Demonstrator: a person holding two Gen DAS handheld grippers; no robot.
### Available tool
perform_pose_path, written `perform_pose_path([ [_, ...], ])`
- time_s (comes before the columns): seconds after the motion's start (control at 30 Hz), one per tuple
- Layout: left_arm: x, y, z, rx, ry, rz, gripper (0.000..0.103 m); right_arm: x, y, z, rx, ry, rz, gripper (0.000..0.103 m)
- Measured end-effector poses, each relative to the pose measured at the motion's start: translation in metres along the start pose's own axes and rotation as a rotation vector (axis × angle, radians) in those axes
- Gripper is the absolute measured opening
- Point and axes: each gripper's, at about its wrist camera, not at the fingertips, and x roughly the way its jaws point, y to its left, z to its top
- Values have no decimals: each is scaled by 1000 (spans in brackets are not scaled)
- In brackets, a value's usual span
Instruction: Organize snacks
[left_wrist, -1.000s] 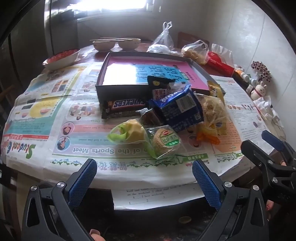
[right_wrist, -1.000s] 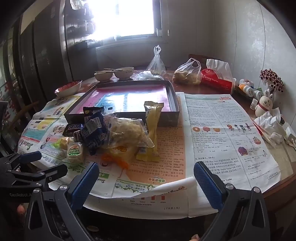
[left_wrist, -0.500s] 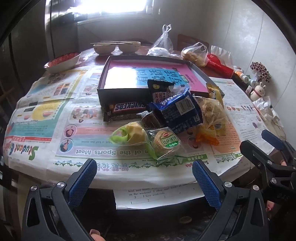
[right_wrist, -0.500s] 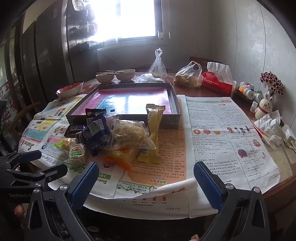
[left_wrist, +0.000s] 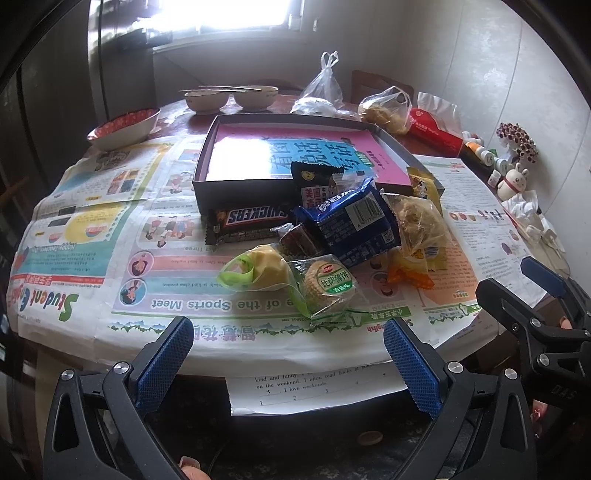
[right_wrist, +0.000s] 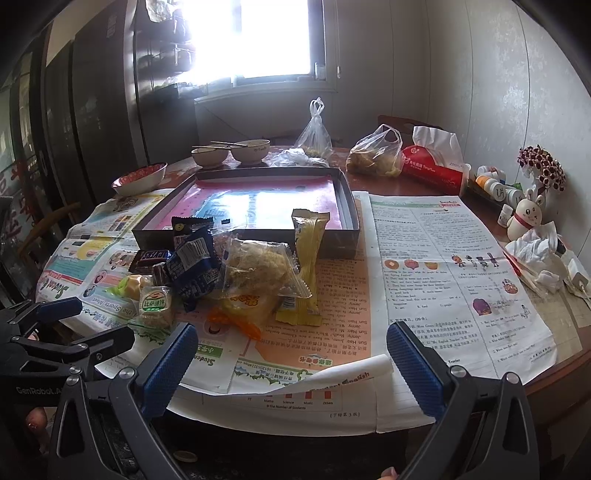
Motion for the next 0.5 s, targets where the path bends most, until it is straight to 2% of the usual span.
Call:
perform_pose_path([
  [0.5,-2,-3,-1,4,-8,0,103,-1,0,1,2,-2,0,103],
])
